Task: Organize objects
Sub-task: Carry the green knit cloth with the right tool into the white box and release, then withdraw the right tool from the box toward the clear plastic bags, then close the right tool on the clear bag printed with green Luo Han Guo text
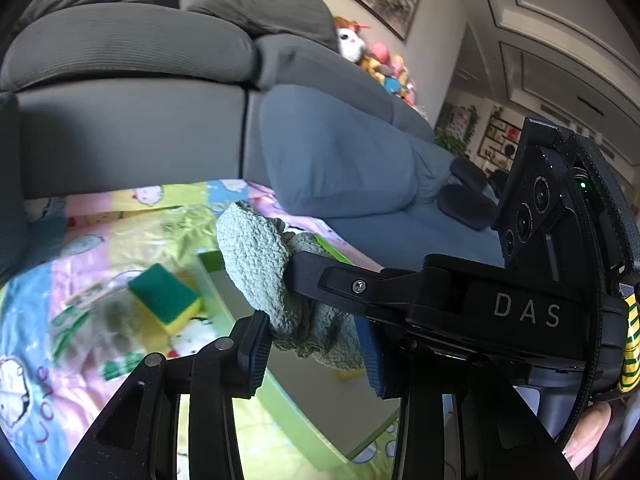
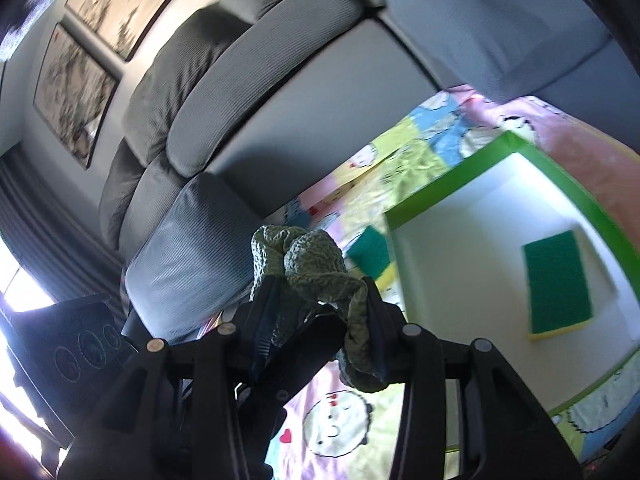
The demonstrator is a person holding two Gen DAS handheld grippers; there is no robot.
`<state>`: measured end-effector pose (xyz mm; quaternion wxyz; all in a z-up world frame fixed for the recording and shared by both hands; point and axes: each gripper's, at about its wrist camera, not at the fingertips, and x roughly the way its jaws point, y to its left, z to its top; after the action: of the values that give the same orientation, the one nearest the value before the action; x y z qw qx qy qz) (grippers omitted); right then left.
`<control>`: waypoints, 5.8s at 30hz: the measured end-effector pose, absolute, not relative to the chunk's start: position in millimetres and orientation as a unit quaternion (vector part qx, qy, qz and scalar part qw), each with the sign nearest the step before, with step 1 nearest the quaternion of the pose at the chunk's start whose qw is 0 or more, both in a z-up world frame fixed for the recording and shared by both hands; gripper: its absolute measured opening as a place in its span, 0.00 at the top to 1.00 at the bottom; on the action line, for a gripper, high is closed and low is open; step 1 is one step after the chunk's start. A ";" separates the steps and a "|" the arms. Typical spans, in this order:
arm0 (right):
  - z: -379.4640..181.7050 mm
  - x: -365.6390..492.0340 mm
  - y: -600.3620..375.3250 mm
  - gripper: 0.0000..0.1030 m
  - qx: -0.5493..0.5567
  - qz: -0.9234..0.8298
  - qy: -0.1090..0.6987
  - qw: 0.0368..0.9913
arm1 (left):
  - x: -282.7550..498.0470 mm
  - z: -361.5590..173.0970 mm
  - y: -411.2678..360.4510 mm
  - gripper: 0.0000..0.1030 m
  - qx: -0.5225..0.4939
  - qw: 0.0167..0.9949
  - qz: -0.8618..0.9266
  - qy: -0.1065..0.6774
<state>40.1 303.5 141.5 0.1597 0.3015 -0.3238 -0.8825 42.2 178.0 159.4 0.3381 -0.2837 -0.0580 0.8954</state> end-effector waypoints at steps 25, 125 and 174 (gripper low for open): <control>101.0 37.3 367.1 0.60 0.353 -0.859 -0.371 0.001 | 13.1 120.9 242.8 0.62 -0.390 0.423 0.817 -0.033; 145.7 -58.2 121.3 0.13 0.377 -0.903 -0.140 0.147 | -20.1 46.2 -71.4 0.26 -0.464 0.102 0.789 -0.389; 61.9 -84.6 100.8 0.20 0.494 -0.817 -0.195 0.223 | -16.9 38.6 -74.5 0.26 -0.486 0.072 0.788 -0.372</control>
<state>-84.6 100.8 61.9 0.2226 0.4943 -0.1946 -0.8175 -16.9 -74.5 38.6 0.0715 -0.4859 -0.3718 0.7877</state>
